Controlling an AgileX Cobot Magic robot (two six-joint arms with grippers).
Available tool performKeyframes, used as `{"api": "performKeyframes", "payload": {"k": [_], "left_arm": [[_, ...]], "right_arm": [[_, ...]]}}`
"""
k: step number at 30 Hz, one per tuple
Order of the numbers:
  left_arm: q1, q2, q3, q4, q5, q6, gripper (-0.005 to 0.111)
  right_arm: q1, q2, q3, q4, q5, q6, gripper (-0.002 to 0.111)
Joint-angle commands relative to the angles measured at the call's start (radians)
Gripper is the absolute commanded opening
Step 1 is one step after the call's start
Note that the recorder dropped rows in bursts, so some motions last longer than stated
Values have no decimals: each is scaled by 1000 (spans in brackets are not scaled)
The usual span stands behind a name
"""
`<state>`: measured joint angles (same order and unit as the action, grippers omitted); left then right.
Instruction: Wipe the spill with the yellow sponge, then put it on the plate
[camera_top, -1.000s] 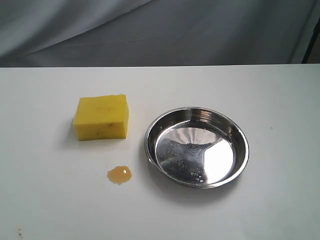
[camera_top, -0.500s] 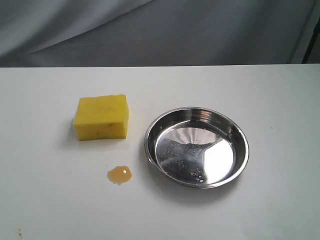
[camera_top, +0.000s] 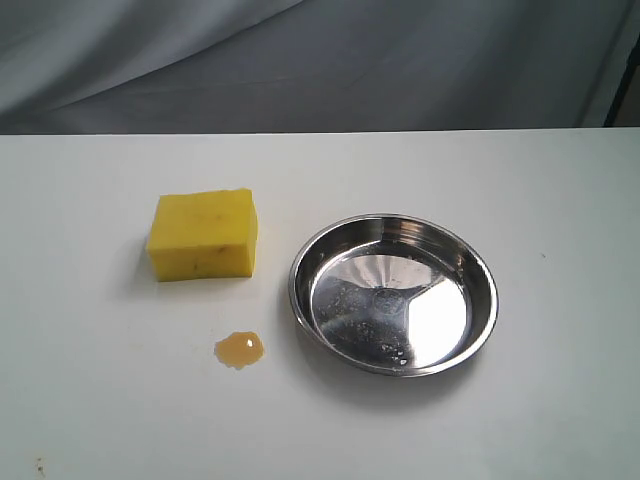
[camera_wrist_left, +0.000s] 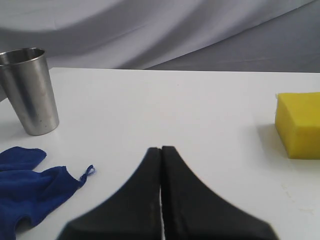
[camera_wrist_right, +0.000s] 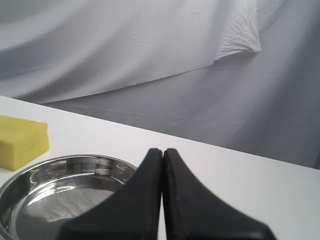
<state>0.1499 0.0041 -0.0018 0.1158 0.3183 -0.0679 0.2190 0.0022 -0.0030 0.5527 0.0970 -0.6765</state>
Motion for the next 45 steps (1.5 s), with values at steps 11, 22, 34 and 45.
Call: {"api": "performKeyframes", "payload": {"k": [11,22,34,45], "left_arm": [[-6,-4,2,-1,-4,-4,0],[-6,-4,2,-1,-4,-4,0],[-6,-4,2,-1,-4,-4,0],[-6,-4,2,-1,-4,-4,0]], "right_arm": [[2,-2,-99,294,-97,102,0],[2,419,-523,60,452,71,0],[42,840,-776,11,679,71,0],[311,1227,-1046,-371,829,343,0]]}}
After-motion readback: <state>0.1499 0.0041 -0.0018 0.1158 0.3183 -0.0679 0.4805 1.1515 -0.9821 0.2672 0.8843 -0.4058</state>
